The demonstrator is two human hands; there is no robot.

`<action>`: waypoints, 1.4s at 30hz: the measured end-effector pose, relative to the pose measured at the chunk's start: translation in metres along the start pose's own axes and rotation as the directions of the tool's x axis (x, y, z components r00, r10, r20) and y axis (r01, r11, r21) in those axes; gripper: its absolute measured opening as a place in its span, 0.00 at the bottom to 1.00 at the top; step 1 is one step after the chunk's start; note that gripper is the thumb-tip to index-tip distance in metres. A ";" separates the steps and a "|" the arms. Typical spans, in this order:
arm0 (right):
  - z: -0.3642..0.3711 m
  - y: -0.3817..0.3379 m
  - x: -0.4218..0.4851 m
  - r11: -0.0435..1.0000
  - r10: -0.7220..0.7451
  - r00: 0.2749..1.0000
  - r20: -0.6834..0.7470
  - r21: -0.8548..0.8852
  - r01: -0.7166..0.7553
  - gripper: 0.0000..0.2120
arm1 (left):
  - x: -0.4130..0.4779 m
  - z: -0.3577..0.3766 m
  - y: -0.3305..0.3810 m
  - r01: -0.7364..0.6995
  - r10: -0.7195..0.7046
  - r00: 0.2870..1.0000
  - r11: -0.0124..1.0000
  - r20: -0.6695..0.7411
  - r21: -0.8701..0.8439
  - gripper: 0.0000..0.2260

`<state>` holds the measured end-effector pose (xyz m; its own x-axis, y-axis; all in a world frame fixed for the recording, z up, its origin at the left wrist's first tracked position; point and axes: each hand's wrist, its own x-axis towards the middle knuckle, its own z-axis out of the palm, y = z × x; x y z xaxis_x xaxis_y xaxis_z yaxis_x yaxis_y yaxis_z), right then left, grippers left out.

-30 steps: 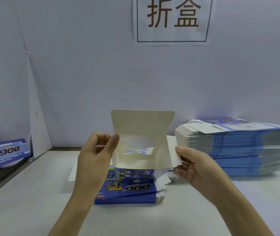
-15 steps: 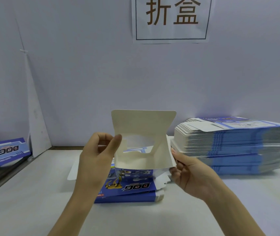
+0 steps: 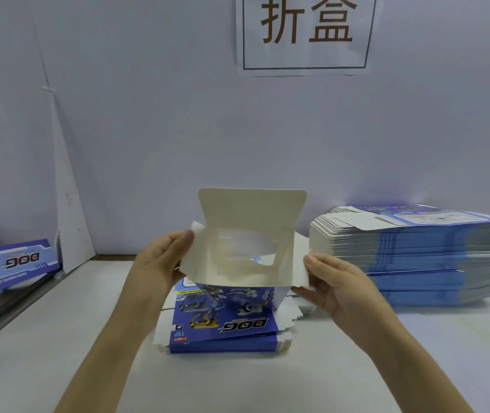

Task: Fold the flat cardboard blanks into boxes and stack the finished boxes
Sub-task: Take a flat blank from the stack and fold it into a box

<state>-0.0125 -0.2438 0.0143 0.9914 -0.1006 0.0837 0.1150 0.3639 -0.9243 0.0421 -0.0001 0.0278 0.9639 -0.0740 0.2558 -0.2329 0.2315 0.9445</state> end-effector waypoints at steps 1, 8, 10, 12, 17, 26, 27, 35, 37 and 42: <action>0.001 0.001 0.000 0.999 0.030 0.999 0.031 0.013 -0.030 0.08 | 0.002 -0.005 -0.002 0.058 -0.057 0.998 0.995 0.012 -0.079 0.17; 0.004 0.013 0.005 0.997 0.069 0.992 -0.104 0.042 -0.065 0.08 | 0.001 0.002 -0.016 0.223 -0.215 0.975 0.954 0.063 -0.200 0.17; 0.004 0.012 0.006 0.996 0.061 0.988 -0.141 0.076 -0.051 0.08 | 0.003 0.000 -0.011 0.175 -0.161 0.984 0.961 0.083 -0.213 0.16; 0.004 0.011 0.007 0.990 0.086 0.987 -0.138 0.124 -0.069 0.08 | 0.002 -0.001 -0.005 0.182 -0.142 0.977 0.943 0.160 -0.280 0.14; 0.009 0.021 0.010 0.974 0.167 0.981 -0.103 0.170 -0.148 0.09 | 0.000 0.007 -0.017 0.216 -0.227 0.974 0.954 -0.030 -0.208 0.13; 0.003 0.007 0.006 0.944 0.170 0.981 -0.089 0.301 -0.137 0.10 | -0.008 0.016 -0.014 0.424 -0.341 0.903 0.806 0.261 -0.414 0.19; 0.003 0.006 0.006 0.942 0.171 0.980 -0.105 0.310 -0.131 0.10 | -0.009 0.019 -0.014 0.420 -0.341 0.906 0.804 0.251 -0.422 0.19; 0.014 -0.010 -0.004 0.850 0.143 0.990 0.015 0.510 -0.130 0.09 | -0.014 0.021 0.000 -0.166 0.164 0.975 0.986 0.149 0.007 0.19; 0.020 -0.011 -0.009 0.823 0.143 0.984 0.110 0.539 -0.180 0.05 | -0.021 0.027 -0.002 -0.210 0.152 0.960 0.946 0.236 0.248 0.39; 0.020 -0.011 -0.018 0.961 0.154 0.959 0.236 0.189 -0.201 0.07 | -0.030 0.048 -0.019 -0.214 0.187 0.975 0.666 0.118 0.715 0.67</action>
<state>-0.0302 -0.2275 0.0305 0.9837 0.1780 0.0257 -0.0767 0.5447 -0.8351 0.0117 -0.0485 0.0125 0.8814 -0.1432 0.4501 -0.4534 -0.5237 0.7213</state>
